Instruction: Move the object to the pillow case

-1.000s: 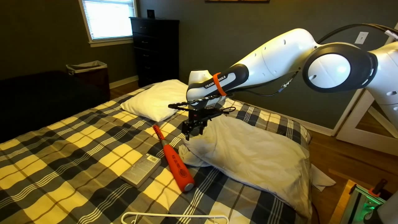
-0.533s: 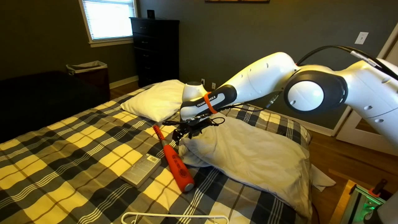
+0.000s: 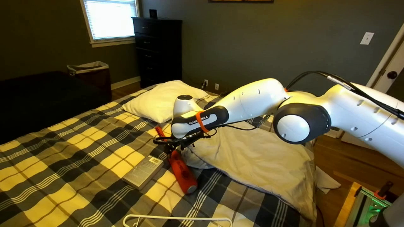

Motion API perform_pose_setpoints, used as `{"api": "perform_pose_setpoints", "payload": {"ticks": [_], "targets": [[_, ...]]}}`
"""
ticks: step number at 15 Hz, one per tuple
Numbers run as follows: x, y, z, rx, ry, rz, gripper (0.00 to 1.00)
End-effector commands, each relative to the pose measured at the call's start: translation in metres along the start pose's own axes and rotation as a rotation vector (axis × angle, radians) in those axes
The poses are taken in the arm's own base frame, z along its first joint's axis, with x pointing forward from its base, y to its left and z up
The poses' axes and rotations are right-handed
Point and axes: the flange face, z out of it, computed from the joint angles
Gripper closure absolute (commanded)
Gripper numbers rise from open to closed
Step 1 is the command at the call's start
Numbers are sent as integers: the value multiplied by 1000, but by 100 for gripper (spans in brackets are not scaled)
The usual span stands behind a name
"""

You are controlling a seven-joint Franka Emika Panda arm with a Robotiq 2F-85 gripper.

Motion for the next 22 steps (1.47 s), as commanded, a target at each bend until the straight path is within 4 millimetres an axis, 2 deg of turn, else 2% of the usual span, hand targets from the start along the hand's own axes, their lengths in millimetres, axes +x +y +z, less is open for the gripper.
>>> {"api": "perform_pose_setpoints", "payload": {"ticks": [1, 3, 8, 9, 11, 14, 19, 22], "targets": [[1, 5, 24, 18, -41, 24, 0], [0, 8, 29, 23, -51, 27, 27], [3, 3, 25, 41, -82, 19, 62], [2, 3, 25, 42, -88, 18, 63], [4, 2, 23, 44, -92, 17, 70], [5, -1, 20, 58, -97, 6, 73], [27, -19, -26, 46, -10, -61, 73], [29, -37, -42, 77, -27, -149, 73]]}}
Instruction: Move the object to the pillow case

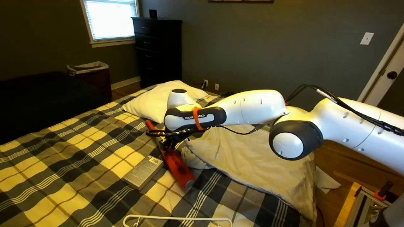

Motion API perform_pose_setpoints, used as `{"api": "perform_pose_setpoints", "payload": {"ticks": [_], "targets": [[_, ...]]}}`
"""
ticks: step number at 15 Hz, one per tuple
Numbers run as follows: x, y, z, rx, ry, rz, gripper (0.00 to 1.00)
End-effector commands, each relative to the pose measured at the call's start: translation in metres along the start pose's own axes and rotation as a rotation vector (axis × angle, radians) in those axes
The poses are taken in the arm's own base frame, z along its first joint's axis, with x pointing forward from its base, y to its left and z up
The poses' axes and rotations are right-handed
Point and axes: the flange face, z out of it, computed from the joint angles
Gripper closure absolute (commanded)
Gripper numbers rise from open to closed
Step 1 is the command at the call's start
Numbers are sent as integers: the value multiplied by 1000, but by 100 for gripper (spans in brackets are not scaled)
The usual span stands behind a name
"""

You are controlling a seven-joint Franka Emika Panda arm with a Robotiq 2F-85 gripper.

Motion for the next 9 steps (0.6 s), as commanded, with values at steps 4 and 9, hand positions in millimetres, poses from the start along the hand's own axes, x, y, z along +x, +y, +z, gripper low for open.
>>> {"api": "perform_pose_setpoints", "payload": {"ticks": [4, 9], "targets": [[-4, -20, -58, 32, -182, -125, 73], [-3, -20, -146, -200, -267, -130, 73]]}}
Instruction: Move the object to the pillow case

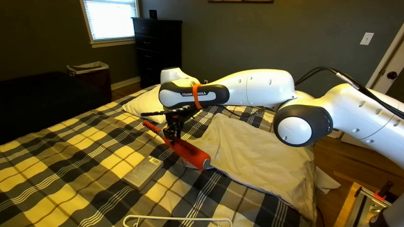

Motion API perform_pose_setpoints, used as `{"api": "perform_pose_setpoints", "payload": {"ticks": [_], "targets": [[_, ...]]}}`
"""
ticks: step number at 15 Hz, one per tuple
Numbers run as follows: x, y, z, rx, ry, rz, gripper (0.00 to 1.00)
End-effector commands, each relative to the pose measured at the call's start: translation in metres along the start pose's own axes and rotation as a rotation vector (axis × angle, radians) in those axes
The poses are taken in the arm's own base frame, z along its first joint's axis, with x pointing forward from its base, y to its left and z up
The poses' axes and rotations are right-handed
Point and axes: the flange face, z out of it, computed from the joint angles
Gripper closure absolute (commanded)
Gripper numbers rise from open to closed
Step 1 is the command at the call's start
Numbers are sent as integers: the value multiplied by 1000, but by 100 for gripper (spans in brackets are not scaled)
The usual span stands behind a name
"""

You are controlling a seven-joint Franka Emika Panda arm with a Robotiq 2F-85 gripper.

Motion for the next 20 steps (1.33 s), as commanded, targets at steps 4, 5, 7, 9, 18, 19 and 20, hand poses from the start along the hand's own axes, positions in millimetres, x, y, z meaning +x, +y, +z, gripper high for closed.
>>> {"api": "perform_pose_setpoints", "payload": {"ticks": [4, 5, 7, 9, 18, 19, 20], "targets": [[-34, -3, -98, -219, -146, 8, 73], [-40, 2, -107, -221, -164, 30, 73], [-42, 18, -106, -174, -152, 53, 73], [-35, 10, -108, -189, -127, 35, 48], [-43, 45, -158, -249, 24, -54, 73], [-51, 47, -158, -257, -9, -98, 73], [-63, 50, -164, -272, -63, -92, 73]]}}
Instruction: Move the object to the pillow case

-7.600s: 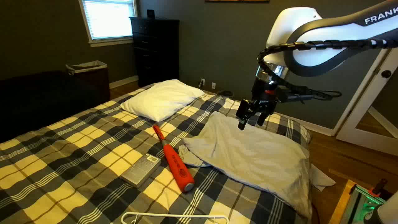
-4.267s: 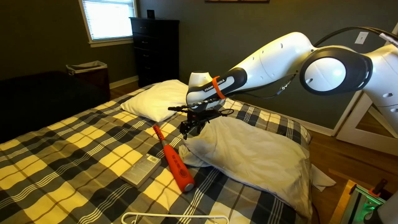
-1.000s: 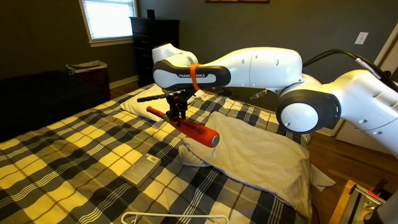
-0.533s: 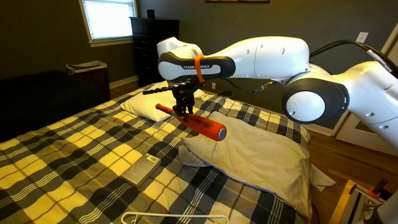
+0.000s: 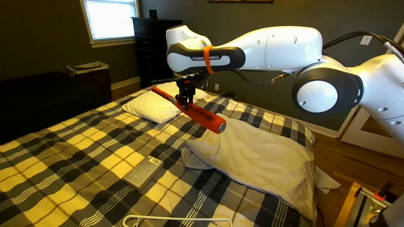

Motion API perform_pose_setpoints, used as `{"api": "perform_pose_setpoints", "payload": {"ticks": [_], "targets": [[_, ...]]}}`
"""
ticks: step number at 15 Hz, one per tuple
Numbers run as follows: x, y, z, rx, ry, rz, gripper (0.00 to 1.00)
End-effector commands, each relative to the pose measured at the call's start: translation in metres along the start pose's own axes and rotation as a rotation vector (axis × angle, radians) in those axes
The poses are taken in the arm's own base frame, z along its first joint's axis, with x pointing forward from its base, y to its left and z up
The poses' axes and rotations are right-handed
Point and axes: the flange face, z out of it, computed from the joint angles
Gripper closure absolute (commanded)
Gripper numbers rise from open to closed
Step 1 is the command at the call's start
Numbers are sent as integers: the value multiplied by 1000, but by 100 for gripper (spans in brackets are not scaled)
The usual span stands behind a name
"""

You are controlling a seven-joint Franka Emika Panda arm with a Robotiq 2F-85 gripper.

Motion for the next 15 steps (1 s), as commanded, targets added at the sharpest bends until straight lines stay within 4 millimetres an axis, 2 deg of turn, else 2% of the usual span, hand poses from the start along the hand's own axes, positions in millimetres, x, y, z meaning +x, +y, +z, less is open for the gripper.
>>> {"api": "perform_pose_setpoints", "payload": {"ticks": [1, 6, 9, 10, 13, 15], "targets": [[-36, 6, -20, -45, -102, -91, 73], [-92, 17, -19, -128, -323, -20, 73], [-116, 29, -20, -90, -297, 48, 73], [-90, 25, -15, -101, -309, 3, 48], [-106, 32, -18, -96, -311, 33, 48], [-109, 31, -19, -95, -311, 36, 48]]}}
